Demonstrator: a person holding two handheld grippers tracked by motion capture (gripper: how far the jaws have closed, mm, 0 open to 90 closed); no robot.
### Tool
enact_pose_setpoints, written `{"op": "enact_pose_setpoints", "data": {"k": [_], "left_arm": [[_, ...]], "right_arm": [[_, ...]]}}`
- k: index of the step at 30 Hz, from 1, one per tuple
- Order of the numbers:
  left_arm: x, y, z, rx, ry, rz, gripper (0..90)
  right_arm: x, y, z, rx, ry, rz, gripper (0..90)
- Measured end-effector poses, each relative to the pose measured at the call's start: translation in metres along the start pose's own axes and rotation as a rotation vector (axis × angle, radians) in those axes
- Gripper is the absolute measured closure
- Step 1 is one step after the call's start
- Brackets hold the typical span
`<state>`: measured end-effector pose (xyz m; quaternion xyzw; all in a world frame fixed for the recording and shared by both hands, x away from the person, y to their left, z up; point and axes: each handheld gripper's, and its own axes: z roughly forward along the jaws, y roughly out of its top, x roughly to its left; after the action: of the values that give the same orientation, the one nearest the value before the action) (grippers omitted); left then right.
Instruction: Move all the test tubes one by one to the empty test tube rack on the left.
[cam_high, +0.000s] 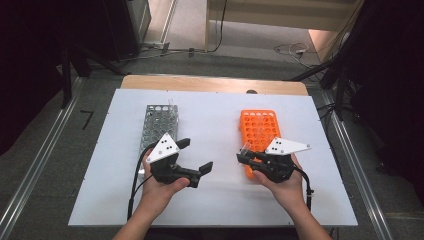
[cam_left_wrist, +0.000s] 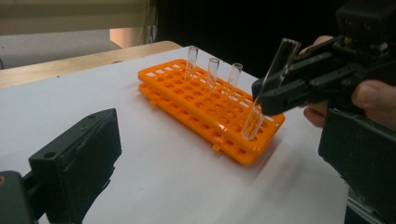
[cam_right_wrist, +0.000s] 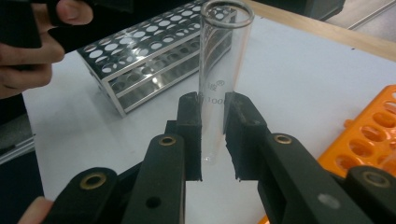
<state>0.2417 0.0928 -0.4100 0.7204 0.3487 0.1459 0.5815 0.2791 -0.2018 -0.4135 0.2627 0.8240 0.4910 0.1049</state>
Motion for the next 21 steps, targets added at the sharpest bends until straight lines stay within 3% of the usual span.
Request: {"op": "enact_pose_setpoints", "data": {"k": [14,18,21], "left_arm": [[-0.008,0.002,0.018,0.028,-0.048,0.018,0.0],[-0.014,0.000,0.022,0.048,-0.083,0.021,6.4],[-0.020,-0.001,0.025,0.064,-0.104,0.042,20.0]], "right_arm": [[0.019,-0.001,0.024,0.042,0.063,-0.044,74.0],[0.027,-0.001,0.032,0.060,0.077,-0.066,74.0],[0.033,-0.001,0.035,0.074,0.082,-0.087,74.0]]}}
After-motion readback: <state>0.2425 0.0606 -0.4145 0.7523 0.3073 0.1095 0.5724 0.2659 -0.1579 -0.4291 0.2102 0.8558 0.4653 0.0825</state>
